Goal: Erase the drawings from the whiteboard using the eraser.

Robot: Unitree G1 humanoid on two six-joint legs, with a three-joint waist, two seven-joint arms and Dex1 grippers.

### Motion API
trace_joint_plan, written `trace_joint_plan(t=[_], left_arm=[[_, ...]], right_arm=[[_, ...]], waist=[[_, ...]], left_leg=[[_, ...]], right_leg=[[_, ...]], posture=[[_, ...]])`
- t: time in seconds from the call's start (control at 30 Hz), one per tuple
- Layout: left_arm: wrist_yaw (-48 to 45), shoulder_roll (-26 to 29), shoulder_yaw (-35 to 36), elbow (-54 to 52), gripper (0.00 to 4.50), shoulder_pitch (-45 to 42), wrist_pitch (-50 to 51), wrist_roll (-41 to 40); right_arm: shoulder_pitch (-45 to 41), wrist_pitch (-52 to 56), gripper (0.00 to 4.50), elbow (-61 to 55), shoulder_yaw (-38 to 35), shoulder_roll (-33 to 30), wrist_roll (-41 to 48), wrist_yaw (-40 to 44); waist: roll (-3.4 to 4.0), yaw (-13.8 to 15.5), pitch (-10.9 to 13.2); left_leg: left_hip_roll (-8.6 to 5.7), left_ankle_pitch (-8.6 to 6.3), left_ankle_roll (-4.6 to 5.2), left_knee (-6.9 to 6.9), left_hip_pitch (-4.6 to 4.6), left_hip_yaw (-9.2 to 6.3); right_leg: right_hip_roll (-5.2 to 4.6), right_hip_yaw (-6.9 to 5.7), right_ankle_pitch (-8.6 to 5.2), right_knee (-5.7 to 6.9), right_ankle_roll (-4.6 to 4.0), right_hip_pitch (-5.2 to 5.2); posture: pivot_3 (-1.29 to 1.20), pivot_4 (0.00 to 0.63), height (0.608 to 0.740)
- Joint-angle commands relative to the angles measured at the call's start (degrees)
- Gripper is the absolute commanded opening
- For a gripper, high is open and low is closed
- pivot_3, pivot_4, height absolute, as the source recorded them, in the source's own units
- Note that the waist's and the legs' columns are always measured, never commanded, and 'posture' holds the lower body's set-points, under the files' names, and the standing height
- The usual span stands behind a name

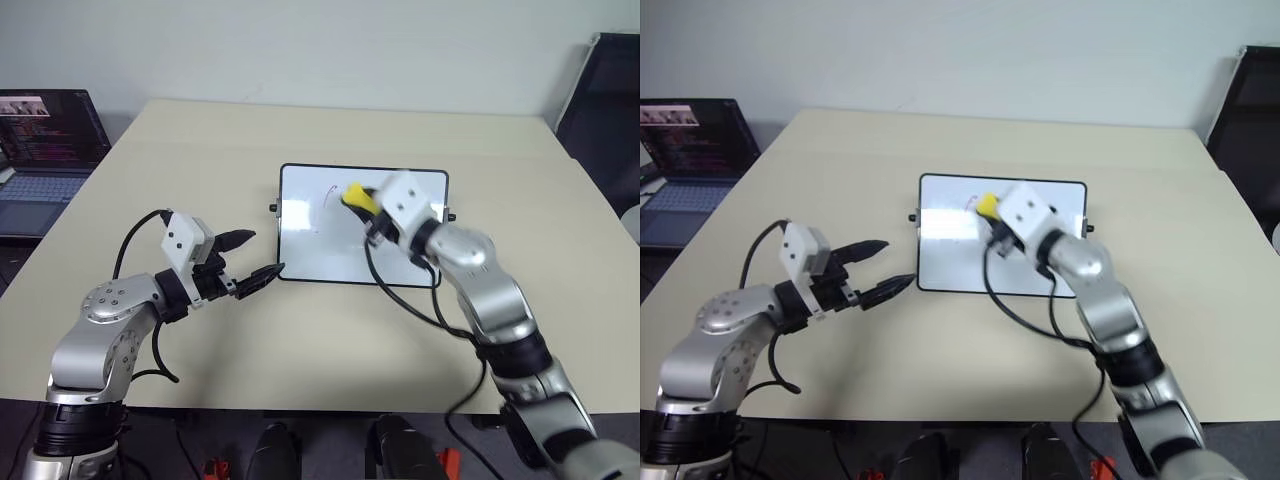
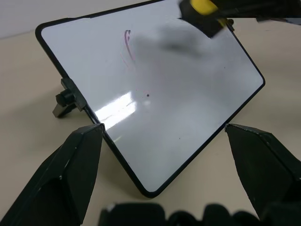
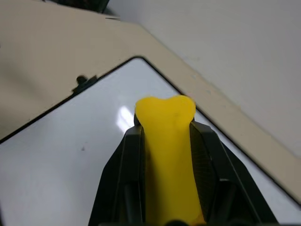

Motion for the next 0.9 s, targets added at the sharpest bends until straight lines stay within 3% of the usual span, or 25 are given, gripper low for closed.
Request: trace_joint_plan(t=[0.03, 0.37, 0.47, 0.6, 0.7, 0.9], left_arm=[[-0.63, 0.85, -0.4, -1.88, 4.5, -1.37, -0.76, 0.12], [-1.89, 1.91, -1.14, -2.04, 4.5, -1.34, -0.28, 0.23], [-2.4, 2.3, -1.45, -1.99, 4.5, -0.9, -0.53, 0.44], [-2.6, 2.36, -1.36, -1.6, 4.5, -0.83, -0.67, 0.52], [-2.67, 2.37, -1.3, -1.27, 4.5, -0.93, -0.67, 0.55], [-3.3, 2.55, -1.46, -0.97, 4.5, -0.42, -0.71, 0.55]], right_arm=[[-5.34, -1.77, 0.99, 6.9, 1.87, 0.49, -2.06, 0.63], [-14.63, -2.98, 0.99, 22.65, 4.6, 2.07, -5.65, 1.32], [-11.82, -2.92, 0.99, 20.12, 9.42, -0.25, -6.19, 9.44], [-8.54, -3.6, 0.99, 15.98, 13.59, -2.11, -7.75, 13.75], [-8.13, -4.63, 0.99, 16.48, 14.33, -2.23, -10.31, 12.1], [-13.65, -9.25, 0.99, 24.76, 9.19, -1.19, -14.68, -2.18]], waist=[[0.0, 0.24, 0.0], [0.04, 0.03, 0.03], [0.03, 0.01, 0.03], [0.03, 0.01, 0.03], [0.04, 0.02, 0.03], [0.04, 0.14, 0.03]], left_leg=[[0.0, -0.01, 0.0, -0.01, -0.01, 0.0], [0.0, -0.01, -0.01, -0.11, -0.06, -0.01], [0.0, -0.01, -0.01, -0.1, -0.05, -0.02], [0.01, -0.01, -0.01, -0.09, -0.04, -0.03], [0.01, -0.01, -0.01, -0.03, -0.02, -0.03], [0.0, 0.1, 0.1, 0.08, 0.0, -0.03]], right_leg=[[0.0, -0.01, 0.12, -0.02, -0.02, 0.0], [0.0, -0.05, 0.19, 0.0, 0.12, -0.08], [0.0, -0.05, 0.19, 0.01, 0.13, -0.06], [0.0, -0.06, 0.17, 0.02, 0.15, -0.04], [0.01, -0.07, 0.16, 0.06, 0.17, -0.04], [0.01, -0.04, 0.12, 0.07, 0.03, -0.03]], posture=[[0.0, 0.15, 0.74], [0.0, 0.15, 0.74], [0.0, 0.15, 0.74], [0.0, 0.15, 0.74], [0.0, 0.15, 0.74], [0.0, 0.15, 0.74]])
